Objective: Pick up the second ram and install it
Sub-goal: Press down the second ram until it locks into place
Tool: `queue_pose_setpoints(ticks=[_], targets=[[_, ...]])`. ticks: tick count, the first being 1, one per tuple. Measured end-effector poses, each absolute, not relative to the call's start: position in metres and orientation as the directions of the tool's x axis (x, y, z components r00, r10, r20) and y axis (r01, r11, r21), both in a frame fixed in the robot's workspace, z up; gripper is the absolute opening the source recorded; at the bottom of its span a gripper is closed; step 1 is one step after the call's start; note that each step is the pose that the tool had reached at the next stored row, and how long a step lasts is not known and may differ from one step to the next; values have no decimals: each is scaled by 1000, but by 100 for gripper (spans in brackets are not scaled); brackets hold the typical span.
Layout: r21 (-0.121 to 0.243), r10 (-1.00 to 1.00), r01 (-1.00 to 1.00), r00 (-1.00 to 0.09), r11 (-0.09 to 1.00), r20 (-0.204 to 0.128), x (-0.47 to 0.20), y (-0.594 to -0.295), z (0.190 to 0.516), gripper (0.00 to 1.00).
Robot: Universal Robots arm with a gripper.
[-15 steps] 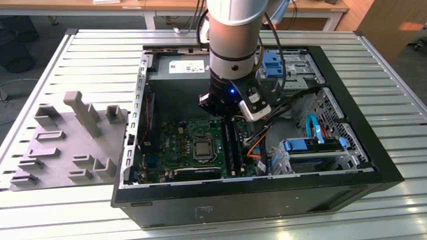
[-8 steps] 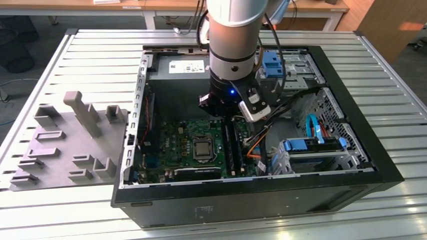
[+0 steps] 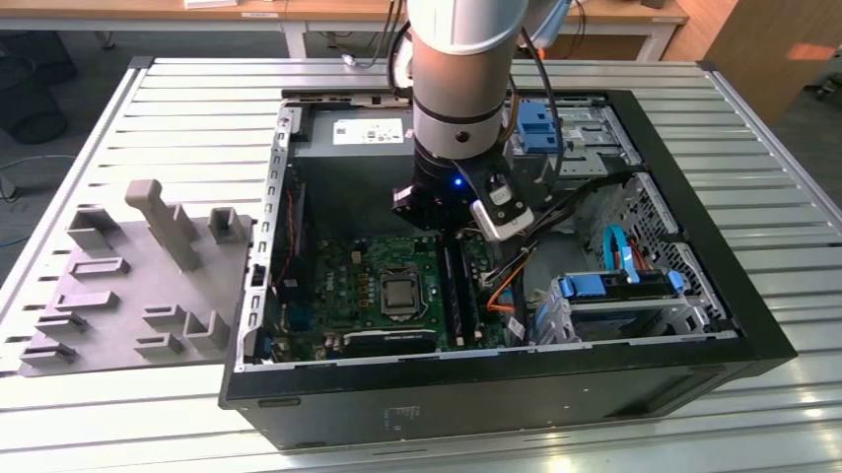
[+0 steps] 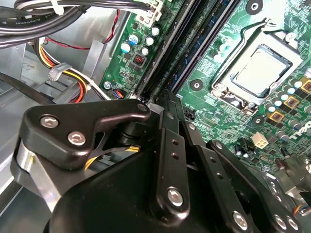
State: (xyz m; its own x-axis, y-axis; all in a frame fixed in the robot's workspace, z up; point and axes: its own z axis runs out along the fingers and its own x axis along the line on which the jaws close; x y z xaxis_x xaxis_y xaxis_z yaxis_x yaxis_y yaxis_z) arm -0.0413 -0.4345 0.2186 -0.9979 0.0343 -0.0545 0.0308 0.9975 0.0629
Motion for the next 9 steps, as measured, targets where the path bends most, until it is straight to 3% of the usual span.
queue_pose_setpoints(ticks=[9], targets=[[63, 34, 31, -998, 998, -55, -41, -434, 217, 11]])
